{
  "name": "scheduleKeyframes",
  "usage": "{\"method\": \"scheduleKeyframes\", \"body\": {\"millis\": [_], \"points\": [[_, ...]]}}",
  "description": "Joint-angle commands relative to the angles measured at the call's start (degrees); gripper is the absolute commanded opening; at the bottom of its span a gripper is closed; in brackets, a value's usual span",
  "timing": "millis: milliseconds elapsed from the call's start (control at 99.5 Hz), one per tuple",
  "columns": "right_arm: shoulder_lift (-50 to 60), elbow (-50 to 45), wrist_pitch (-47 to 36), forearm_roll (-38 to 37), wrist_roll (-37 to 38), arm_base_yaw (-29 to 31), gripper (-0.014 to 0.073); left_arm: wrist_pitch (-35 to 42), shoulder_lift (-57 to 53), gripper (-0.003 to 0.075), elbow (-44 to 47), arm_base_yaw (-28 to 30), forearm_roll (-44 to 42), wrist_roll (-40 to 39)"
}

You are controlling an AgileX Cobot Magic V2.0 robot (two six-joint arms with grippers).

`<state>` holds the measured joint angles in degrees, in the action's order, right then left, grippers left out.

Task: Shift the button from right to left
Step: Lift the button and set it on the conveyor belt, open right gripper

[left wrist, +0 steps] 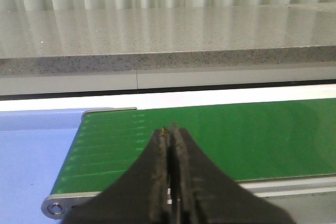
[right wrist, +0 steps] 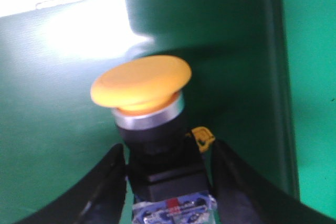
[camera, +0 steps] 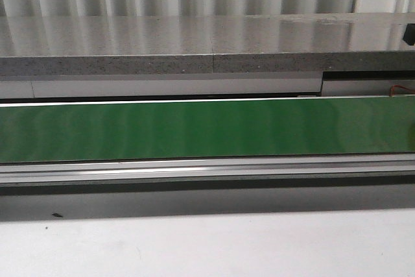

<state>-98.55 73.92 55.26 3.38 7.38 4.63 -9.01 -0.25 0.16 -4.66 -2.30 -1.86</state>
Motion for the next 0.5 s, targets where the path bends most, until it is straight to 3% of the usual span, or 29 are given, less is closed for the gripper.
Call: {"method": "scheduleKeyframes", "body": {"millis": [0,60,181,231,492], "points": [[1.5,1.3,-1.4,-0.8,0.3,0.2,0.0227,4.4,-1.8,-0.002,2.2,-0.3,0.1,-0.7],[1.2,1.3,-1.4,-0.8,0.3,0.2,0.0306,4.4,-1.8,-0.002,2.2,-0.3,0.1,-0.7],[1.6,1.3,-1.7,-0.8,0.1,0.2,0.0559,4.4,-1.8,-0.002,2.2,-0.3,0.1,-0.7],[2.4,1.3,-2.3,-0.8,-0.1,0.2,0.0616,4.4,-1.8,-0.002,2.2,-0.3,0.1,-0.7],[9.8,-0.2,-2.8,4.9,-10.6,-0.6,0.0611,4.4,-1.8,-0.0021,2.2,-0.3,0.1,-0.7]]}}
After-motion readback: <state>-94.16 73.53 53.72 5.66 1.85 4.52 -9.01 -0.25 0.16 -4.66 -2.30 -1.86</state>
